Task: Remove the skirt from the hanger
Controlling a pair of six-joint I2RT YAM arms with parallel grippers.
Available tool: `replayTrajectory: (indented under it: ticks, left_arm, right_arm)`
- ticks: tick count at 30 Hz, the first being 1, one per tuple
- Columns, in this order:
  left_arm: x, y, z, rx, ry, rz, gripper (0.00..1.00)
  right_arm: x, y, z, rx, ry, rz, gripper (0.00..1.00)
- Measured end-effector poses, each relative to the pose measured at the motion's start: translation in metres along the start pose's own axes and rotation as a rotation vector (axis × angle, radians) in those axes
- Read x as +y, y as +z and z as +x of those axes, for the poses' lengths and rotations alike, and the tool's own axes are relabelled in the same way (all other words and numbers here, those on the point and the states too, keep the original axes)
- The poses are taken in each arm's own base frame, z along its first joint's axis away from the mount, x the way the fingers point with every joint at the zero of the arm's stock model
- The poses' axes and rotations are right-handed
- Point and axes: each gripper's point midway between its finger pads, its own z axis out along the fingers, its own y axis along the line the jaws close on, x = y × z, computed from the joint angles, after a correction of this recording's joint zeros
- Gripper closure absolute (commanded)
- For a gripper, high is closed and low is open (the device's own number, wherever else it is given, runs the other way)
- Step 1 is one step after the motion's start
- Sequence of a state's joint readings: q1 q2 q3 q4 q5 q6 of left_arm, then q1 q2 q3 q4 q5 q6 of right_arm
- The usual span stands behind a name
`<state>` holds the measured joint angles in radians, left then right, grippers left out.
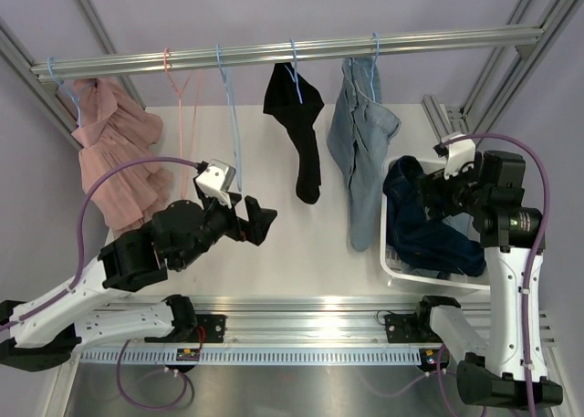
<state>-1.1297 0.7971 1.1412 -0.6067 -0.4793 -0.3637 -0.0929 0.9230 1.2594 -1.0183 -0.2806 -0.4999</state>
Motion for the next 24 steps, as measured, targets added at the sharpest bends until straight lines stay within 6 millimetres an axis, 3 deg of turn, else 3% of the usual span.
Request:
replayTrajectory:
  ticks: [4, 12, 18, 24]
  left_arm:
    - [0.006, -0.003, 0.013, 0.020, -0.021, -0.008, 0.01]
    - [0.009, -0.011, 0.014, 0.010, -0.058, -0.004, 0.01]
    - [0.012, -0.008, 0.027, 0.035, -0.044, -0.016, 0.01]
    - [0.016, -0.007, 0.036, 0.046, -0.036, -0.028, 0.01]
  right_arm:
    - [0.003, -0.007, -0.004, -0.026, 0.103, 0.020, 0.01]
    - [0.006, -0.011, -0.023, -0.104, 0.297, 0.038, 0.01]
    - [0.001, -0.017, -0.040, -0.200, 0.358, 0.068, 0.00]
    - [-0.003, -0.027, -0.044, -0.278, 0.373, 0.116, 0.01]
